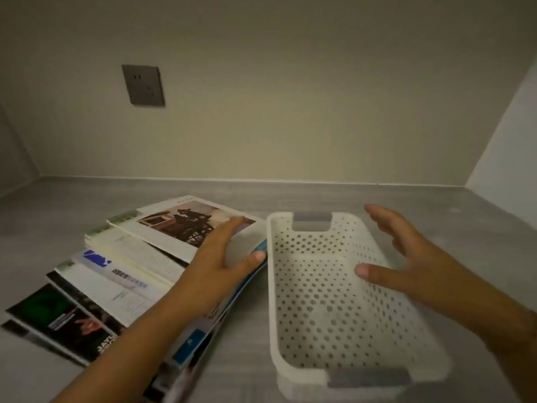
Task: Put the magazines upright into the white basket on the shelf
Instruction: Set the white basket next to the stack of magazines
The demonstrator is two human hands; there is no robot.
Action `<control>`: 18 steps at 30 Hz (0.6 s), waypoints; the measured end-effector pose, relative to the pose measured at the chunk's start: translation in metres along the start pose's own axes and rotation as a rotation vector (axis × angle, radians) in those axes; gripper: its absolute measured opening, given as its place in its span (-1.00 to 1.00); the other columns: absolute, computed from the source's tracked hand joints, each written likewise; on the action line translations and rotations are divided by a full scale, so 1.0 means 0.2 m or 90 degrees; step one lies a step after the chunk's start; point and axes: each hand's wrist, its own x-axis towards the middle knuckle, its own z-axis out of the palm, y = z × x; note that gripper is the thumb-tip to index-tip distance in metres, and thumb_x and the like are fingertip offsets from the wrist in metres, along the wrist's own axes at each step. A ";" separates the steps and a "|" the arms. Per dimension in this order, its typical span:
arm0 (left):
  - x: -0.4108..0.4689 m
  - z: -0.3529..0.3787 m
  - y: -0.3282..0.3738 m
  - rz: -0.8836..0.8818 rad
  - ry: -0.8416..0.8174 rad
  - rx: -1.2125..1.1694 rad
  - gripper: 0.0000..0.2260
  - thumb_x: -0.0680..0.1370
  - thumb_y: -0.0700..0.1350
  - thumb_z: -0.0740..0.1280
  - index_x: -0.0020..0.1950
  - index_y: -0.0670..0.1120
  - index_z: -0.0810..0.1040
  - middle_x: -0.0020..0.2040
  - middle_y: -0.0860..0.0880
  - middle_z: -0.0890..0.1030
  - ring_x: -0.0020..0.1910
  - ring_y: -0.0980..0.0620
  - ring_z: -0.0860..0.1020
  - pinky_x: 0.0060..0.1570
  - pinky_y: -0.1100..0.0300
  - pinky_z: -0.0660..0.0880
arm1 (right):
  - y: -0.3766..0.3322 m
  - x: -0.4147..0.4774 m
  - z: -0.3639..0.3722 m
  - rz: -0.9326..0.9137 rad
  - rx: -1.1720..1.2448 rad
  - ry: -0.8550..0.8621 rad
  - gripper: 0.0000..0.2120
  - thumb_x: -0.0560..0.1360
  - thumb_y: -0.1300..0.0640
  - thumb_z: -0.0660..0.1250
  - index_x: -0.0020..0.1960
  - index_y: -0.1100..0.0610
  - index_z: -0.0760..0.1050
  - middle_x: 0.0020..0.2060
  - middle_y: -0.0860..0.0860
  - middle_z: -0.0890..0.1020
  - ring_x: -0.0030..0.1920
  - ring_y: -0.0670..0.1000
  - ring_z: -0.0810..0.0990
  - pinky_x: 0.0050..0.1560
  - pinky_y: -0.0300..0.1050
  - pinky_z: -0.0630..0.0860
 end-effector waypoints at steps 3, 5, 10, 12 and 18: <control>-0.06 0.00 0.01 0.035 0.031 0.086 -0.52 0.48 0.19 0.32 0.38 0.19 0.34 0.33 0.19 0.41 0.29 0.12 0.39 0.28 0.05 0.37 | -0.03 -0.12 0.02 0.007 0.011 -0.006 -0.09 0.17 -0.30 0.40 0.41 -0.28 0.05 0.37 -0.33 0.18 0.35 -0.25 0.17 0.26 -0.20 0.19; -0.09 0.01 0.01 0.037 0.059 0.106 -0.56 0.51 0.14 0.32 0.37 0.11 0.39 0.31 0.09 0.47 0.26 0.05 0.43 0.28 -0.05 0.38 | -0.02 -0.20 0.05 0.013 0.028 -0.003 -0.13 0.19 -0.26 0.40 0.40 -0.24 0.06 0.34 -0.29 0.20 0.34 -0.23 0.18 0.25 -0.20 0.20; -0.05 -0.03 -0.04 -0.169 0.207 0.248 -0.42 0.54 0.21 0.21 0.44 -0.11 0.32 0.44 -0.16 0.35 0.42 -0.15 0.27 0.41 -0.07 0.21 | -0.01 -0.33 0.11 0.061 0.126 0.049 -0.46 0.40 0.04 0.41 0.27 -0.15 0.21 0.13 -0.23 0.44 0.21 -0.13 0.39 0.05 -0.27 0.41; -0.02 -0.08 -0.07 -0.298 0.253 0.255 -0.24 0.49 0.31 0.20 0.51 -0.17 0.17 0.50 -0.20 0.23 0.49 -0.18 0.16 0.45 -0.08 0.11 | -0.01 -0.35 0.13 0.086 0.171 0.075 -0.55 0.45 0.11 0.37 0.24 -0.09 0.26 0.08 -0.16 0.48 0.13 -0.10 0.46 -0.06 -0.29 0.43; 0.02 -0.16 -0.17 -0.464 0.266 0.217 0.09 0.34 0.42 0.30 0.54 -0.21 -0.14 0.57 -0.18 -0.07 0.54 -0.16 -0.13 0.48 -0.10 -0.16 | 0.01 -0.34 0.17 0.140 0.248 0.114 -0.61 0.47 0.14 0.34 0.26 0.01 0.34 0.10 -0.03 0.55 0.02 -0.04 0.57 -0.06 -0.12 0.50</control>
